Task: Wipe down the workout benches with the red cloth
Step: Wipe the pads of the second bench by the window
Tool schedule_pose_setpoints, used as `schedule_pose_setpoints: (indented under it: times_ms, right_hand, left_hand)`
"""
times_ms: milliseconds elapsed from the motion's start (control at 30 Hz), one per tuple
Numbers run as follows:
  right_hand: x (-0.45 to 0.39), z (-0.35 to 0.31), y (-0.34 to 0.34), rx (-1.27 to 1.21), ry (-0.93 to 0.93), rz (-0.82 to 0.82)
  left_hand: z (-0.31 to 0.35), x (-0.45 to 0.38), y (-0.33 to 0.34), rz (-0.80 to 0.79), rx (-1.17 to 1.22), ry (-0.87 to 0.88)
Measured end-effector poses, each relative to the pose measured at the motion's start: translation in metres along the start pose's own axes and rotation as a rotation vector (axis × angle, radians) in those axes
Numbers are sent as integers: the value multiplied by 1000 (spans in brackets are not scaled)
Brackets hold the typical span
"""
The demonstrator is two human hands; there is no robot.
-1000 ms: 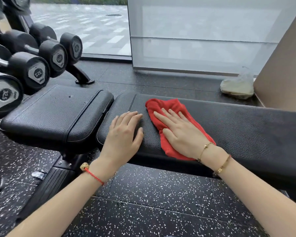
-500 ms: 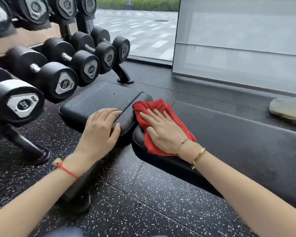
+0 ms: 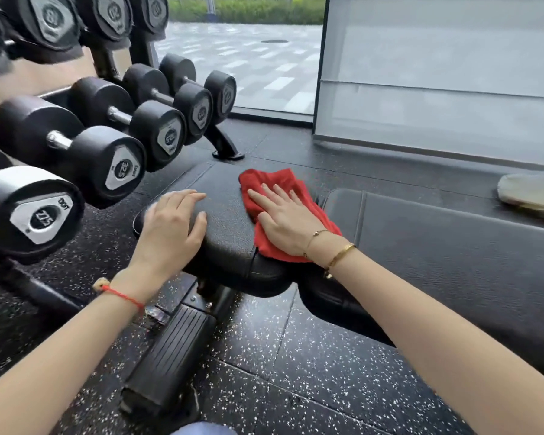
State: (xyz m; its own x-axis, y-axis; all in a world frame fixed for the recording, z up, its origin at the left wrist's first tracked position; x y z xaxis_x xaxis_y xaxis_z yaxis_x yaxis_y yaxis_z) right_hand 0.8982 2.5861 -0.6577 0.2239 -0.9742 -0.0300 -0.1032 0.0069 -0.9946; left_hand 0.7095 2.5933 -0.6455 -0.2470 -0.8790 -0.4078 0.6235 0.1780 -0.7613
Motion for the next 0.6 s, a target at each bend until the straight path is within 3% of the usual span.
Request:
schedule_pose_setpoints:
  times_ms: [100, 300, 600]
  right_hand:
    - [2, 5, 4, 14, -22, 23]
    - [-55, 18, -4, 57, 214, -20]
    - [-22, -43, 4, 65, 39, 17]
  left_hand:
    - [-16, -11, -2, -15, 21, 46]
    - [-42, -25, -1, -46, 73, 74]
    - [-50, -24, 5, -21, 59, 106]
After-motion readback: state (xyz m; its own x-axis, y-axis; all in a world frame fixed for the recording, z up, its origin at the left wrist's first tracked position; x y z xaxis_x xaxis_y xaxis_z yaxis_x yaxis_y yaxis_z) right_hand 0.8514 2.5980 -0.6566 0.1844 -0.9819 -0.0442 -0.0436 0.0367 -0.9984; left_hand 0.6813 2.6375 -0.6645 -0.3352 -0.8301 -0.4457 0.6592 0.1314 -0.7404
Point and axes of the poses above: each hand's wrist, its own x-axis away from the middle knuckle, its own y-axis out of the palm, z = x × y, the point moved 6 cm from there along -x, towards the middle knuckle, and after that the axes turned 15 degrees about x, right-handed, at the moved point
